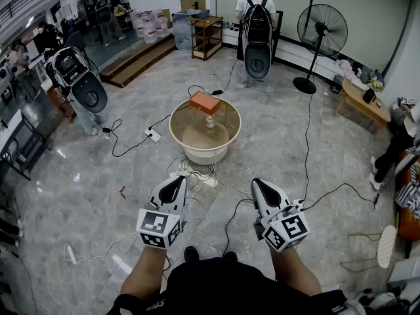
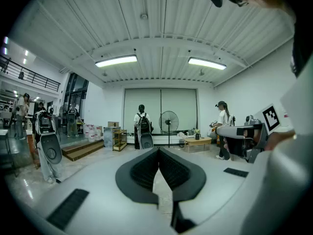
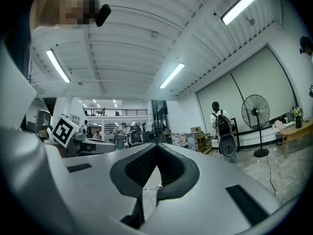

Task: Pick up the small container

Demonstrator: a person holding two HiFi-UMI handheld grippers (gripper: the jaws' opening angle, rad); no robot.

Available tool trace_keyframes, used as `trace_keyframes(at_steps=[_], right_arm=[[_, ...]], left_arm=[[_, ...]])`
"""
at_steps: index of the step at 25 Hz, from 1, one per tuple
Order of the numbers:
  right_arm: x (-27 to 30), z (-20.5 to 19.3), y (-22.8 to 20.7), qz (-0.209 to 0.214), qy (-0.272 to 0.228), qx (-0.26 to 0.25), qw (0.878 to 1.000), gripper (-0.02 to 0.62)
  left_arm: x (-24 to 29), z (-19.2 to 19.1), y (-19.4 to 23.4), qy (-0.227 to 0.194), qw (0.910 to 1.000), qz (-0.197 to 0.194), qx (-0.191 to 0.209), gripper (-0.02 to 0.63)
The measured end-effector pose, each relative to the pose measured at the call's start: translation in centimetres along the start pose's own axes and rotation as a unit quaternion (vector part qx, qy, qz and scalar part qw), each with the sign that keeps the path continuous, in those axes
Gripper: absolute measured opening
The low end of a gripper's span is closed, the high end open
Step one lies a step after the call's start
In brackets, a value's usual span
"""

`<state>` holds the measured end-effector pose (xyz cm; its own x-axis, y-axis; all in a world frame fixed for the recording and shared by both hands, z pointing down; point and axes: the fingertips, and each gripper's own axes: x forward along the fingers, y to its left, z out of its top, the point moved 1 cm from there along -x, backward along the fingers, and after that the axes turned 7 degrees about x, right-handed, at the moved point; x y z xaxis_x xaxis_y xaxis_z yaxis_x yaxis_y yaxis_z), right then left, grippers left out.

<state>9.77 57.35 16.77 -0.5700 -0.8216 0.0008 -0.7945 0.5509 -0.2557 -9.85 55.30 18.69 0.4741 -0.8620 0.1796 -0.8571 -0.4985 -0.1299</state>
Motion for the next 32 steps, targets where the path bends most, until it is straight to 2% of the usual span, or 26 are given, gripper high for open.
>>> trace_keyframes(at_steps=[11,17,23,28,32], right_arm=[[1.3,-0.9,-0.8,0.001,0.002,0.0,1.0,0.009],[0.1,-0.5,-1.9,-0.004,0.001,0.006,1.0,0.009],[-1.9,0.3,-3.8,0.0,-0.013,-0.025,1.0,0.012],[-1.8,0.0,-5.6,-0.015,-0.004,-0.005,1.0,0.012],[0.3,-1.5,-7.4,-0.018,0.015,0.015,1.0,0.012]], left_arm=[[0.9,-0.3,1.0,-0.002,1.0,0.001,-0.003,0.011],[1.5,0.2,-0.5,-0.001,1.0,0.0,-0.007,0.011],[2.8,0.1,-3.0,-0.006,0.9999,-0.001,-0.013,0.011],[4.2,-0.4,-3.8,-0.001,0.9998,-0.002,-0.018,0.011],[6.1,-1.6,-2.6,0.01,0.9995,0.002,-0.029,0.011]])
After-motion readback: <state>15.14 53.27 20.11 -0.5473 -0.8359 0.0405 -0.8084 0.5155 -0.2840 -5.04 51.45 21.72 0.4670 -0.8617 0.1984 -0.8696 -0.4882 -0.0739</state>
